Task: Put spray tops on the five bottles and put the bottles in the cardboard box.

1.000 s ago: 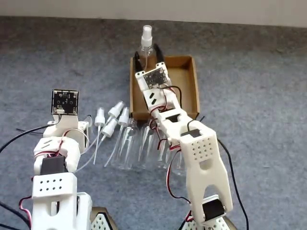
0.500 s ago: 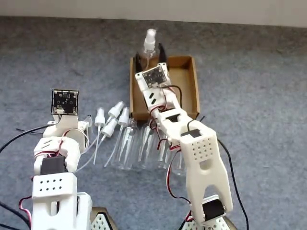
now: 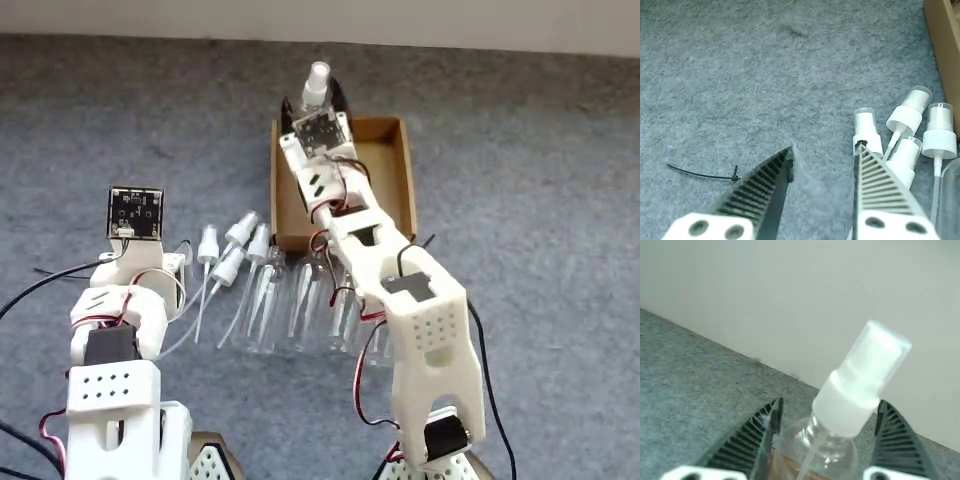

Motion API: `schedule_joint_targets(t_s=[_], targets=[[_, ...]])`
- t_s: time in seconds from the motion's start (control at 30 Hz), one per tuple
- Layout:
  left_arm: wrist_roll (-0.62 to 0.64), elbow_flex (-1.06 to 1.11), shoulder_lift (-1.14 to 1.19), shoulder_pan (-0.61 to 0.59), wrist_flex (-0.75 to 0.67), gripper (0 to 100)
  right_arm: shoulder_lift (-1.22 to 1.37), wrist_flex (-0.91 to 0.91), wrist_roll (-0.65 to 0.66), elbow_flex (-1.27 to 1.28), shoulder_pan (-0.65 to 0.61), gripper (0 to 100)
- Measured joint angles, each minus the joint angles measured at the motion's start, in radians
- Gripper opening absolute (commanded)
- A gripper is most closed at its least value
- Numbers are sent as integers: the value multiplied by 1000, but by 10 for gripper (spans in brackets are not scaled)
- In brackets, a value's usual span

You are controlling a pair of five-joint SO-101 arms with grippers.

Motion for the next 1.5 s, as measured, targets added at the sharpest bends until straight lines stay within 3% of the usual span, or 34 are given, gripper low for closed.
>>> schedule_joint_targets(t_s=[0.13, 0.47, 0.7, 0.9, 1.13, 1.5], targets=[[0, 0, 0, 0, 0, 182, -123, 158, 0, 0, 0, 238], [0, 9, 0, 0, 0, 182, -523, 790, 0, 0, -12, 238], [0, 20, 0, 0, -18, 182, -821, 1315, 0, 5, -37, 238], [0, 35, 0, 0, -18, 182, -987, 1761, -34, 153, -54, 238], [0, 35, 0, 0, -18, 182, -1131, 1840, -290, 417, 44, 238], [0, 35, 0, 0, -18, 182, -1128, 1676, -311, 767, 157, 238]])
